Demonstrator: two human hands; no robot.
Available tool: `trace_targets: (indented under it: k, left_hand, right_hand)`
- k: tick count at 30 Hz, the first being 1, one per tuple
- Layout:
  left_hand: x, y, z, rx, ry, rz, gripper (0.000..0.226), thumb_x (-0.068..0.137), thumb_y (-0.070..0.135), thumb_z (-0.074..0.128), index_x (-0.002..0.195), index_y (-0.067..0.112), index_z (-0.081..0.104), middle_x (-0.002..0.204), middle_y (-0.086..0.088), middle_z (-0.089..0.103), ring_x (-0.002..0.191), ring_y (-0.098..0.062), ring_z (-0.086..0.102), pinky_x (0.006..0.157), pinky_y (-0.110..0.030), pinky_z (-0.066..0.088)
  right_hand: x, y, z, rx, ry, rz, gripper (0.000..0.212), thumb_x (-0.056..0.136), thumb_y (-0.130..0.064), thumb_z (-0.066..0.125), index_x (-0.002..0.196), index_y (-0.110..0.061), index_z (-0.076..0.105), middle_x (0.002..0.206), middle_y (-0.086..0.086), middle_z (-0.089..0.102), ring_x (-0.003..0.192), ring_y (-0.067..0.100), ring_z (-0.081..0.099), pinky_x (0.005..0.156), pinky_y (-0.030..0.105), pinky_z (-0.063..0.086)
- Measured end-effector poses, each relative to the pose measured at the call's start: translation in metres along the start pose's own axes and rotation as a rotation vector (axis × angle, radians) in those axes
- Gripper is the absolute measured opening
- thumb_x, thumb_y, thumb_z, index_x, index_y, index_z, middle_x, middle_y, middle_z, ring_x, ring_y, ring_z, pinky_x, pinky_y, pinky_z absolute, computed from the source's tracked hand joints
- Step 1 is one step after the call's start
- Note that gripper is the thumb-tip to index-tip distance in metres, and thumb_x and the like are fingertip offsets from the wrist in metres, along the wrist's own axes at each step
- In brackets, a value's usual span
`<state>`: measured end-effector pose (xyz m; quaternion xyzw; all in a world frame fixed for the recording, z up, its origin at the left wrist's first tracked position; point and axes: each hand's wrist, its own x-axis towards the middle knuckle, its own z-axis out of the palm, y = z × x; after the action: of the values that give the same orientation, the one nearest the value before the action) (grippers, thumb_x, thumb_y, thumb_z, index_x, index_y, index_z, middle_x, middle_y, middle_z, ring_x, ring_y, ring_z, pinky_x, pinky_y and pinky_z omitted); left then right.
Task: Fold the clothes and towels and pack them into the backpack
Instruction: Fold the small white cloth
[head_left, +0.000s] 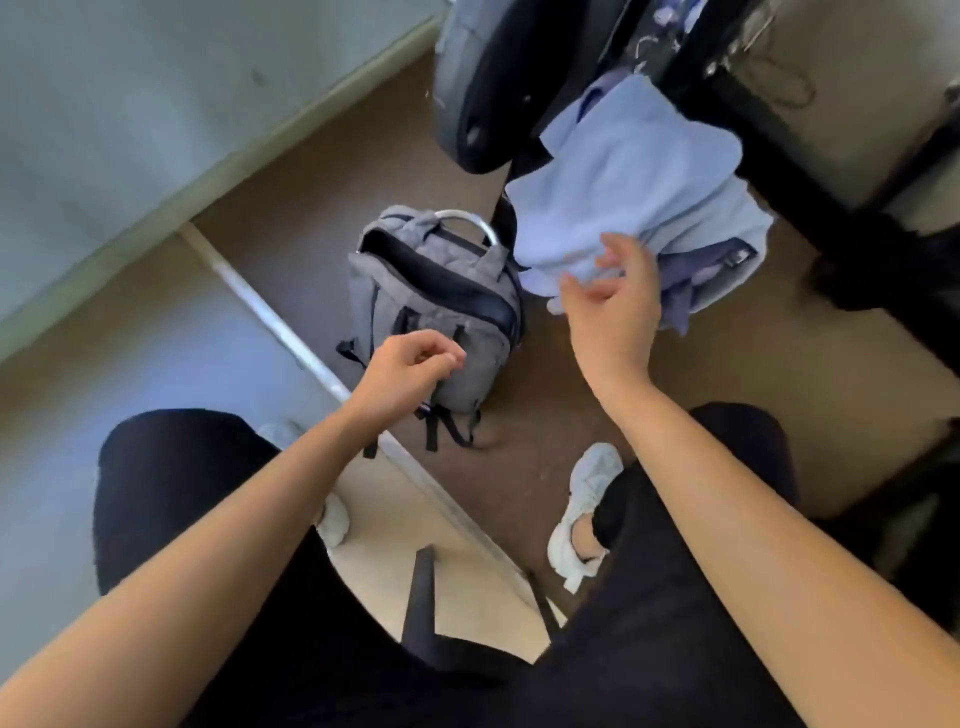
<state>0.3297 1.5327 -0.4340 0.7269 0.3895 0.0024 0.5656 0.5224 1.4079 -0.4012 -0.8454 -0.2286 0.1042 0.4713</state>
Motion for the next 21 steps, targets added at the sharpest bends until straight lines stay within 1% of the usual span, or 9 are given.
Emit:
trace_targets:
  k: [3, 6, 9, 11, 12, 14, 17, 19, 21]
  left_hand:
    - [-0.026, 0.007, 0.025, -0.061, 0.045, 0.029, 0.016, 0.096, 0.021, 0.061, 0.092, 0.022, 0.077, 0.093, -0.004, 0.076, 0.093, -0.025, 0.070, 0.093, -0.052, 0.056]
    - [-0.058, 0.019, 0.044, -0.078, 0.009, 0.057, 0.016, 0.100, 0.017, 0.061, 0.095, 0.018, 0.077, 0.096, -0.010, 0.076, 0.099, -0.032, 0.070, 0.099, -0.054, 0.054]
    - [-0.079, 0.033, 0.050, -0.081, 0.005, 0.085, 0.016, 0.101, 0.016, 0.062, 0.096, 0.016, 0.077, 0.094, -0.006, 0.077, 0.098, -0.026, 0.071, 0.098, -0.044, 0.055]
    - [-0.091, 0.043, 0.049, -0.091, 0.026, 0.080, 0.018, 0.102, 0.014, 0.060, 0.095, 0.016, 0.077, 0.091, -0.003, 0.077, 0.091, -0.020, 0.070, 0.090, -0.037, 0.054]
    - [-0.094, 0.048, 0.047, -0.087, 0.025, 0.086, 0.019, 0.101, 0.013, 0.060, 0.094, 0.017, 0.077, 0.089, -0.001, 0.076, 0.088, -0.016, 0.070, 0.088, -0.034, 0.054]
    - [-0.097, 0.056, 0.043, -0.069, 0.016, 0.094, 0.020, 0.101, 0.012, 0.060, 0.093, 0.017, 0.077, 0.088, 0.002, 0.076, 0.087, -0.013, 0.070, 0.088, -0.035, 0.054]
    - [-0.095, 0.060, 0.036, -0.035, 0.015, 0.100, 0.019, 0.101, 0.014, 0.060, 0.092, 0.018, 0.077, 0.092, -0.001, 0.077, 0.094, -0.021, 0.072, 0.099, -0.046, 0.055]
    - [-0.093, 0.059, 0.033, -0.024, -0.003, 0.110, 0.020, 0.100, 0.018, 0.061, 0.091, 0.023, 0.078, 0.093, -0.002, 0.076, 0.098, -0.024, 0.071, 0.103, -0.051, 0.053]
    - [-0.090, 0.057, 0.028, -0.025, -0.019, 0.125, 0.021, 0.101, 0.018, 0.061, 0.091, 0.026, 0.078, 0.094, -0.001, 0.076, 0.099, -0.024, 0.071, 0.103, -0.051, 0.053]
  right_hand:
    - [0.024, -0.002, -0.026, 0.240, 0.299, 0.181, 0.036, 0.085, -0.027, 0.075, 0.099, -0.009, 0.047, 0.089, 0.000, 0.051, 0.069, 0.007, 0.051, 0.065, 0.017, 0.044]
    - [0.044, -0.009, -0.040, 0.197, 0.223, 0.183, 0.039, 0.083, -0.041, 0.070, 0.085, -0.009, 0.047, 0.070, 0.004, 0.052, 0.058, 0.013, 0.048, 0.054, 0.018, 0.036]
    - [0.058, -0.018, -0.051, 0.125, 0.153, 0.212, 0.041, 0.087, -0.045, 0.064, 0.077, -0.005, 0.060, 0.069, 0.007, 0.066, 0.062, 0.021, 0.060, 0.058, 0.031, 0.048]
    - [0.064, -0.022, -0.060, 0.021, 0.108, 0.163, 0.040, 0.092, -0.040, 0.060, 0.067, -0.009, 0.057, 0.060, 0.002, 0.055, 0.055, 0.018, 0.052, 0.058, 0.032, 0.041]
    - [0.067, -0.026, -0.064, -0.020, 0.100, 0.133, 0.038, 0.092, -0.041, 0.060, 0.071, -0.009, 0.057, 0.061, 0.000, 0.053, 0.055, 0.017, 0.050, 0.059, 0.031, 0.039]
    - [0.070, -0.035, -0.072, -0.087, 0.074, 0.107, 0.040, 0.090, -0.046, 0.063, 0.104, -0.009, 0.060, 0.080, -0.002, 0.059, 0.070, 0.020, 0.058, 0.063, 0.031, 0.039]
    - [0.076, -0.045, -0.080, -0.398, -0.080, 0.002, 0.063, 0.096, -0.031, 0.062, 0.151, -0.014, 0.036, 0.129, 0.010, 0.059, 0.111, 0.033, 0.059, 0.076, 0.038, 0.044]
    - [0.084, -0.045, -0.084, -0.580, -0.130, -0.080, 0.048, 0.098, -0.019, 0.056, 0.145, -0.012, 0.048, 0.139, 0.016, 0.055, 0.122, 0.039, 0.054, 0.083, 0.040, 0.045]
    - [0.089, -0.046, -0.084, -0.690, -0.089, -0.171, 0.021, 0.098, -0.009, 0.052, 0.116, -0.004, 0.063, 0.120, 0.021, 0.062, 0.113, 0.042, 0.057, 0.075, 0.038, 0.040]
